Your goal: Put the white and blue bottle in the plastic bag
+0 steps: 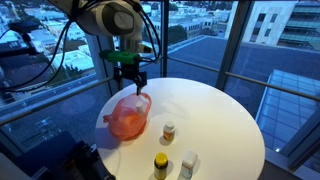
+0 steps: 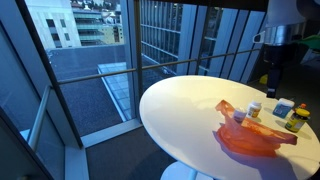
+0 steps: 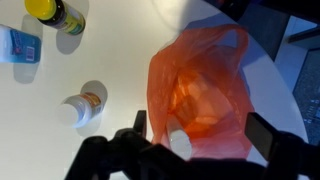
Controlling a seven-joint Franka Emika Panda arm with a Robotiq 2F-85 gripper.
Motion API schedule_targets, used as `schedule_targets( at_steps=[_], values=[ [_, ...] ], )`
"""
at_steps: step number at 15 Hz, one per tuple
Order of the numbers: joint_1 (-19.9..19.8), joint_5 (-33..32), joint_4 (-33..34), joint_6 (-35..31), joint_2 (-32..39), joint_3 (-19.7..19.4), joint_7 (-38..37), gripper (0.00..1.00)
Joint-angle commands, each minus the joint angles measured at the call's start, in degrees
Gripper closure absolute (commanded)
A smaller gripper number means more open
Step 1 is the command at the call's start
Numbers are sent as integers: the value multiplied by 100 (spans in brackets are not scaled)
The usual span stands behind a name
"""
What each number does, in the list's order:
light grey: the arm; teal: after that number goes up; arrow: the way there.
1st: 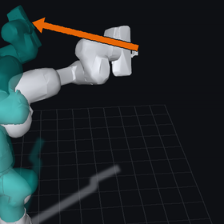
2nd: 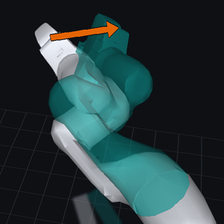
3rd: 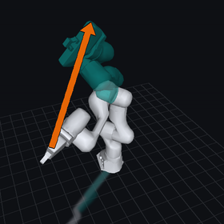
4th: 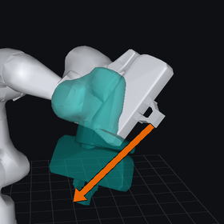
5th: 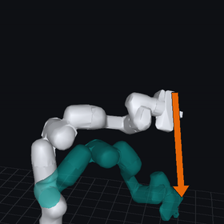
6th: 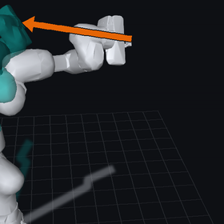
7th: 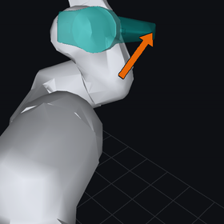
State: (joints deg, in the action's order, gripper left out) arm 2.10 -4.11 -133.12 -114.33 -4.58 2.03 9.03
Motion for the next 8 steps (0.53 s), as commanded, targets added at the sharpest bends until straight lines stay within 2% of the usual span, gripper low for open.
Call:
schedule_targets(
  at_steps=[1, 8],
  values=[
    [-101, -87, -100, 568, -627, -60, -681, 0],
    [-258, -272, -16, 1207, -1339, -29, -1570, 0]
  ],
)
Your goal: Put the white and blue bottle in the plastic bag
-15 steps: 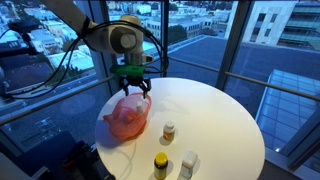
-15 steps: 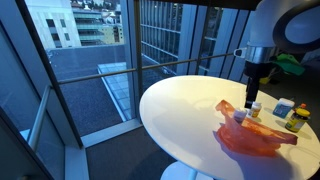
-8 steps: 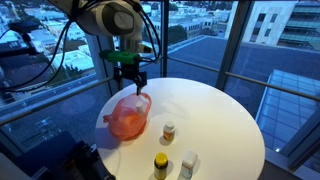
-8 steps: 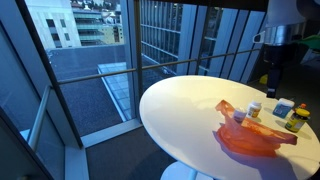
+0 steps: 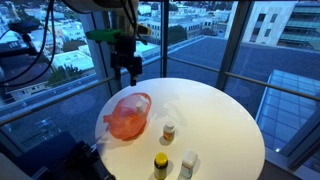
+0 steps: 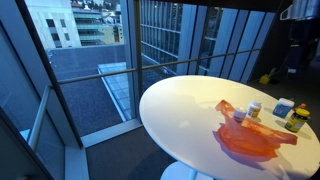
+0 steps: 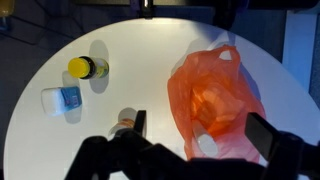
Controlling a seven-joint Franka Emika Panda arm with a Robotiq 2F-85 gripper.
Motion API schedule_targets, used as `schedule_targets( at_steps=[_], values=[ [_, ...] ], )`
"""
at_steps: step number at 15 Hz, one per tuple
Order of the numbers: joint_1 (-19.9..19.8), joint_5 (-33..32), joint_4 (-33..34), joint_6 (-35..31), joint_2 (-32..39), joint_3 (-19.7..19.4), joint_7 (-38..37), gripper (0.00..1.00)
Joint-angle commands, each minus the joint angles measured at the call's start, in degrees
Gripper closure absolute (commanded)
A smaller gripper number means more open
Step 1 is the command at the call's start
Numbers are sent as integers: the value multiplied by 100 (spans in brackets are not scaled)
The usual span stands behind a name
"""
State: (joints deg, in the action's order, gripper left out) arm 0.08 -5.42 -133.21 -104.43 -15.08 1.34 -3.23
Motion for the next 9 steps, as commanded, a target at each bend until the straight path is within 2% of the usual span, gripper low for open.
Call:
schedule_targets(
  at_steps=[1, 9],
  values=[
    [-66, -149, 5, 265, -327, 41, -400, 0],
    [-30, -40, -7, 176, -256, 7, -292, 0]
  ],
)
